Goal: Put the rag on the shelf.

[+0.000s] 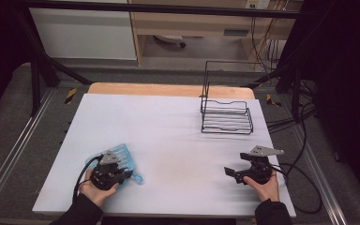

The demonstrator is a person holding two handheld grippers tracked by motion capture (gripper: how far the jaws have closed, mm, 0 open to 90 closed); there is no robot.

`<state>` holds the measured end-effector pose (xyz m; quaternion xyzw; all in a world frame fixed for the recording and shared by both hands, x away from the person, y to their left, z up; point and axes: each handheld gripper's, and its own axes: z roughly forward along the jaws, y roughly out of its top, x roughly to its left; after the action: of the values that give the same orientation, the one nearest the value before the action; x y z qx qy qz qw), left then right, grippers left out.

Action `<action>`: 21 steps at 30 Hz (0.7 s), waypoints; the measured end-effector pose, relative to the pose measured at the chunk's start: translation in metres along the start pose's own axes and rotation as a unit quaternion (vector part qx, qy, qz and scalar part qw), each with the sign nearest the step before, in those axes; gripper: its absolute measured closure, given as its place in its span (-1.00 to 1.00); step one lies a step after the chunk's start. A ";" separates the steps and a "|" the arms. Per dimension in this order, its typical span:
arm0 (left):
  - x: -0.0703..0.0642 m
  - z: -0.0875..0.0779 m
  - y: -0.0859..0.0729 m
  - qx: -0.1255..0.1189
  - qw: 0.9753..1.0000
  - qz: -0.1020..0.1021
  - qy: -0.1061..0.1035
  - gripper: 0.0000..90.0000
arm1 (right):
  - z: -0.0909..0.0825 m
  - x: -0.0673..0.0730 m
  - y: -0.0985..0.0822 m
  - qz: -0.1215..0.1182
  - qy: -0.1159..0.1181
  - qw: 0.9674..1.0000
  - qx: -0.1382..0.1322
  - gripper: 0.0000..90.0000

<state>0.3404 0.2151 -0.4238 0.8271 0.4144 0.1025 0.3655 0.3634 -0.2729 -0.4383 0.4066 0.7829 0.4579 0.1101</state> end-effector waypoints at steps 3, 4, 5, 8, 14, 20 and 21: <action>-0.001 0.003 0.006 -0.009 1.000 -0.001 -0.009 0.76 | 0.000 0.000 0.000 0.002 0.002 1.000 -0.002 -0.97; -0.002 0.005 0.008 -0.012 1.000 0.000 -0.013 0.76 | 0.000 0.000 0.000 0.002 0.001 1.000 0.000 -0.97; -0.003 0.006 0.010 -0.015 1.000 0.001 -0.017 0.76 | 0.000 0.000 0.000 0.001 0.001 1.000 -0.001 -0.97; -0.009 0.009 0.017 -0.018 1.000 0.009 -0.023 0.76 | 0.001 0.000 0.000 0.003 0.001 1.000 -0.001 -0.97; -0.025 0.023 0.030 -0.022 0.999 0.017 -0.038 0.75 | 0.001 0.000 0.000 0.002 0.001 1.000 0.002 -0.97; -0.042 0.036 0.041 -0.025 0.998 0.030 -0.049 0.75 | 0.000 0.000 0.000 0.004 0.001 1.000 -0.003 -0.97; -0.045 0.038 0.042 -0.025 0.998 0.033 -0.050 0.75 | 0.000 0.000 0.000 0.003 0.001 1.000 -0.002 -0.97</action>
<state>0.3553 0.1445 -0.4157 0.8350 0.3649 0.0833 0.4032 0.3634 -0.2728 -0.4382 0.4083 0.7811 0.4597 0.1091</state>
